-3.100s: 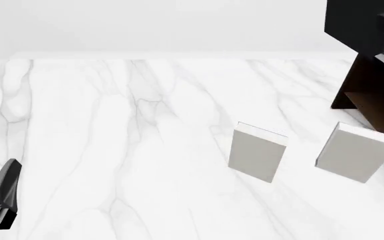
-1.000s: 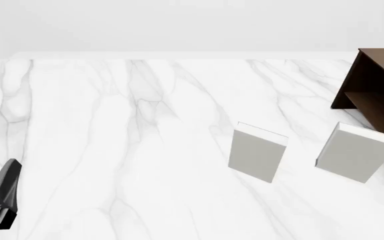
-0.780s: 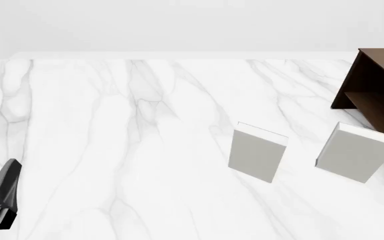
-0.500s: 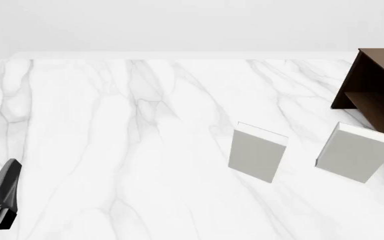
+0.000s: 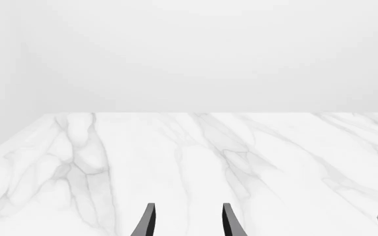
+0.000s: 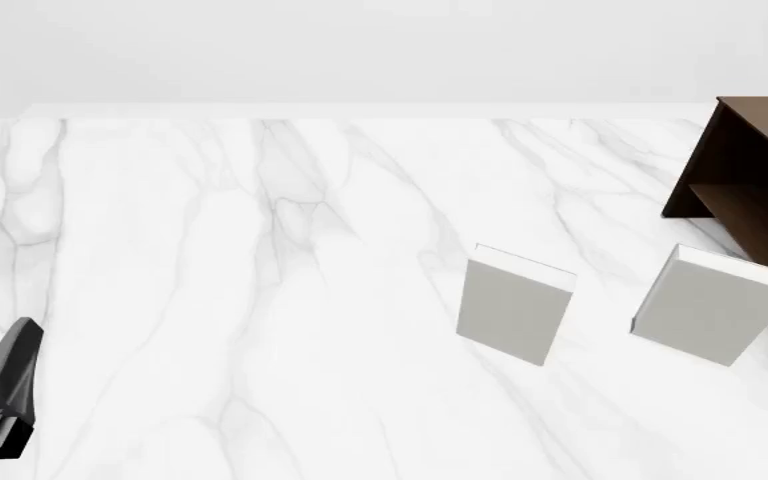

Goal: Pick up the book on the left and place it on top of the shelf.

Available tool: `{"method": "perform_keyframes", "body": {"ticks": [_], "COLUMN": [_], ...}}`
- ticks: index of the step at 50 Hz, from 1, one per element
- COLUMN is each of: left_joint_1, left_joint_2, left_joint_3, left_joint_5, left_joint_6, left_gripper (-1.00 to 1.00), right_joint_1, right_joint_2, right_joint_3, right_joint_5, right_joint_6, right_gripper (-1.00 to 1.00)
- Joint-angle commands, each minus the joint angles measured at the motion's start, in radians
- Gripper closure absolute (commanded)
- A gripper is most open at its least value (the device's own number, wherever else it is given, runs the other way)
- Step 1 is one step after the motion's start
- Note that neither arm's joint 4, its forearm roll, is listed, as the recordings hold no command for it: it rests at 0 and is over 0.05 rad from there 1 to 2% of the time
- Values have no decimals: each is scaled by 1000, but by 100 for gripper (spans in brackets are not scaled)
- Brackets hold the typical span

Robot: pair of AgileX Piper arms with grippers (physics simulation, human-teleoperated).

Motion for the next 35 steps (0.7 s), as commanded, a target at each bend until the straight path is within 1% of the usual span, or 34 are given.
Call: {"method": "perform_keyframes", "body": {"ticks": [1, 8, 20, 35], "left_joint_1": [0, 0, 0, 0], "left_joint_2": [0, 0, 0, 0], "left_joint_3": [0, 0, 0, 0], "left_joint_5": [0, 0, 0, 0], "left_joint_6": [0, 0, 0, 0], "left_gripper": [-100, -100, -100, -100], "right_joint_1": [-23, -38, -57, -92], "right_joint_2": [21, 30, 48, 112], "right_joint_3": [-36, -36, -42, -35], "right_joint_5": [-23, -35, -45, -104], "right_joint_6": [6, -5, -8, -17], "right_gripper": [100, 100, 100, 100]}}
